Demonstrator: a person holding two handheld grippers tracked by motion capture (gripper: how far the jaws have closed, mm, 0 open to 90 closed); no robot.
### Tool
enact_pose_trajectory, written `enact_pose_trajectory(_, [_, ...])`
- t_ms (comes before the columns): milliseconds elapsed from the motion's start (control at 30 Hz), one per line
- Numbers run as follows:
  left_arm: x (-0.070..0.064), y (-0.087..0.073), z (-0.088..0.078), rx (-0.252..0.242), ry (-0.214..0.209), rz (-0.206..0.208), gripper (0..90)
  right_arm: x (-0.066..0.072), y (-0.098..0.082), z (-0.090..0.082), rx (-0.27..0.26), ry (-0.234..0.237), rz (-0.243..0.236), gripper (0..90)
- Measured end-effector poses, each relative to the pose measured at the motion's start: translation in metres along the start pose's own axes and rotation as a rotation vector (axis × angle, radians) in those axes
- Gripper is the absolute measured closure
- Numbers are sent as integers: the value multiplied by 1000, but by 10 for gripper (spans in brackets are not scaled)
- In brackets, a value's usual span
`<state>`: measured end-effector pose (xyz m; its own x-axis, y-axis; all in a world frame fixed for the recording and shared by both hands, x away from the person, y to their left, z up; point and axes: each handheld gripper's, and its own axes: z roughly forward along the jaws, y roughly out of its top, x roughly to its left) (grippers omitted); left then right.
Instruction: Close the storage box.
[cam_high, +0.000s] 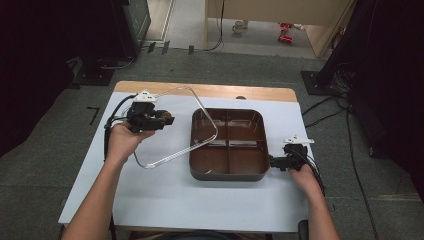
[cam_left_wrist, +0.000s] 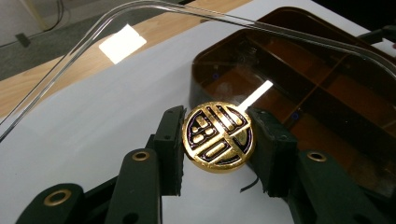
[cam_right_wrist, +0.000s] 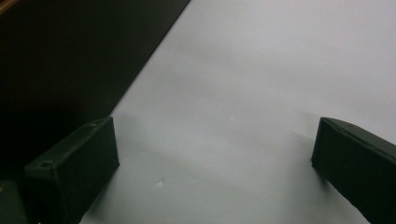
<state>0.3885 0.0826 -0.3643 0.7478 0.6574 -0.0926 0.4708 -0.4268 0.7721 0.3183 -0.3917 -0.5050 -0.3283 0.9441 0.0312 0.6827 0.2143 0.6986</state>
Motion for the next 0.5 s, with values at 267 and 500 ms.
enact_pose_trajectory(267, [-21, 8, 17, -2, -53, 51, 594, 0, 0, 0, -1, -1, -1, 0])
enact_pose_trajectory(500, [-37, 14, 34, -1, -92, 95, 594, 0, 0, 0, -1, -1, -1, 0])
